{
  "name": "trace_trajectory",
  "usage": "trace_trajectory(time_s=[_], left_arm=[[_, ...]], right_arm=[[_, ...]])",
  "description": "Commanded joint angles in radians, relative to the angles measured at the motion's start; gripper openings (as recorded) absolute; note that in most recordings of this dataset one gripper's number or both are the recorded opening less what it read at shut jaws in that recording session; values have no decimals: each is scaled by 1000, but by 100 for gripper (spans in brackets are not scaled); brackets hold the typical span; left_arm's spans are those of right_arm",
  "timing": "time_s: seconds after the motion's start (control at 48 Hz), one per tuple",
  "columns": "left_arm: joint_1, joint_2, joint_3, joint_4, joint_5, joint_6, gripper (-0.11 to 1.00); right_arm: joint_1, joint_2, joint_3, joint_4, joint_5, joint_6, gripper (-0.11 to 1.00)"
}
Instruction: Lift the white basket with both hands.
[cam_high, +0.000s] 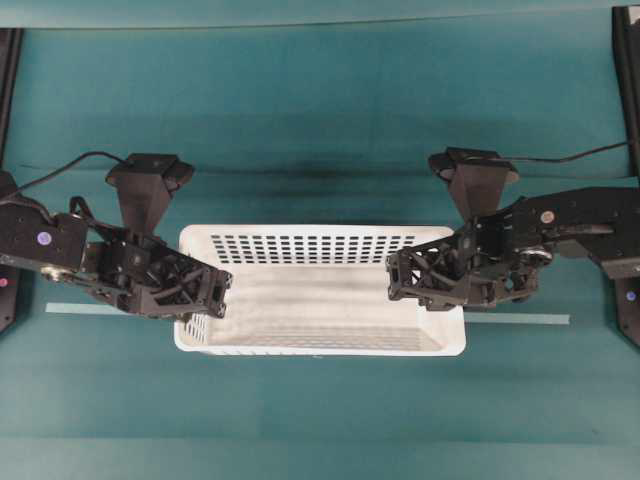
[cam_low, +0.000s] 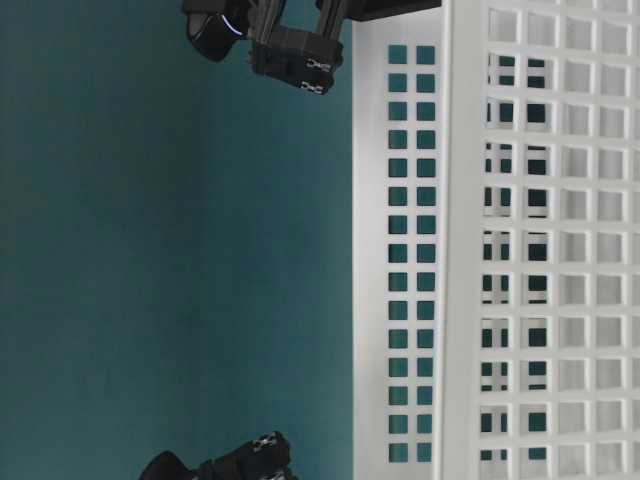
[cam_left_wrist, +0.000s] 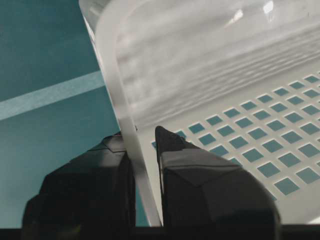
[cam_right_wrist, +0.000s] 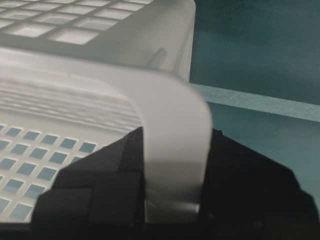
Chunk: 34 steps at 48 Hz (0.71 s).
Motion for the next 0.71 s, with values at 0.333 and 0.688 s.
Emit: trace_trajectory(time_s=[0.333,0.688], left_arm=[[-14,-2,-17,3,-3,5,4],[-14,0,3,3,-5,5,4]], right_arm=[[38,6,-6,-3,-3,-2,16],[38,8,11,-5,-5,-8,16]])
